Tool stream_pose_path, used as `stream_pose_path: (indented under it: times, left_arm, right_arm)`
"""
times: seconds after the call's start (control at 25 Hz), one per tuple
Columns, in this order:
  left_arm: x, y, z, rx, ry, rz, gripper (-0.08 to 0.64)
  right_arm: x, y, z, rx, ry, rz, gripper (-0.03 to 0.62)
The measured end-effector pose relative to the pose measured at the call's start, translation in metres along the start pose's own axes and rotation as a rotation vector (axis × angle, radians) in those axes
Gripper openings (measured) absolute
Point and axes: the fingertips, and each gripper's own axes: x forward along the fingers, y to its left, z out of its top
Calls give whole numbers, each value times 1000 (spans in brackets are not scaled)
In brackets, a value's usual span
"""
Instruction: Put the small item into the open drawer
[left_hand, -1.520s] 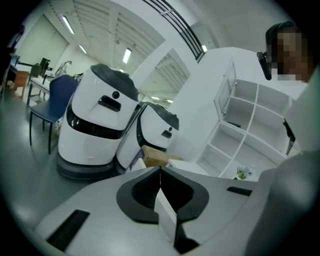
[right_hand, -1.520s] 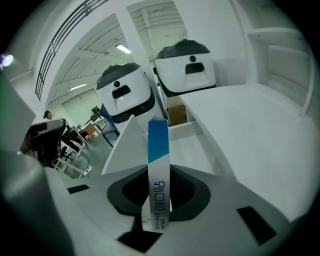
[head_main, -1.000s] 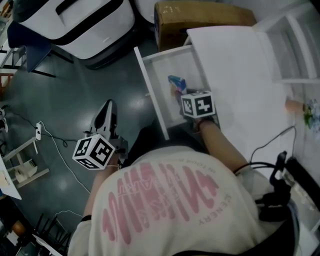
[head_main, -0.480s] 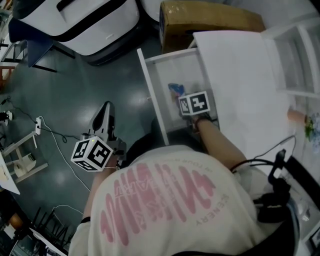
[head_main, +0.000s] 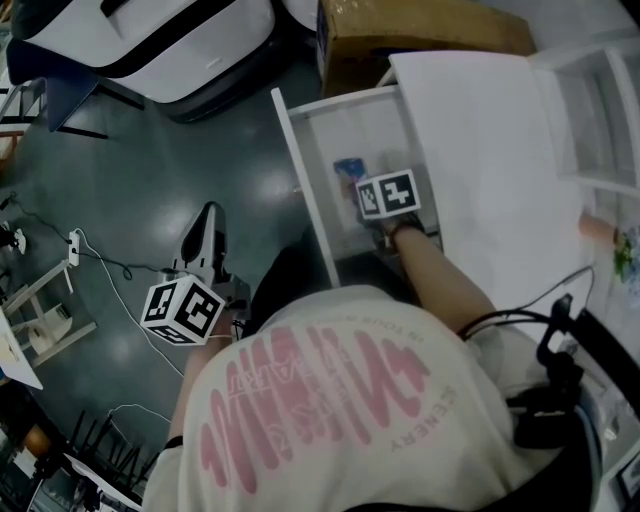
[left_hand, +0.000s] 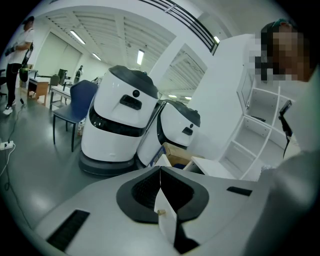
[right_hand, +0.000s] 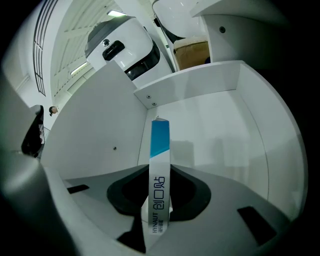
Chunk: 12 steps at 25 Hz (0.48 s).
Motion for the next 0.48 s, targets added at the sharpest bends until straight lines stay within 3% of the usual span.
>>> stream_pose_path:
  times: [0.2, 0.48]
  left_arm:
    - [6, -1, 1, 9, 6, -11, 29]
    - [8, -5, -1, 27, 21, -20, 29]
  right_arm:
    - [4, -6, -4, -19, 14, -31, 91]
    - [4, -10, -5, 7, 11, -4, 94]
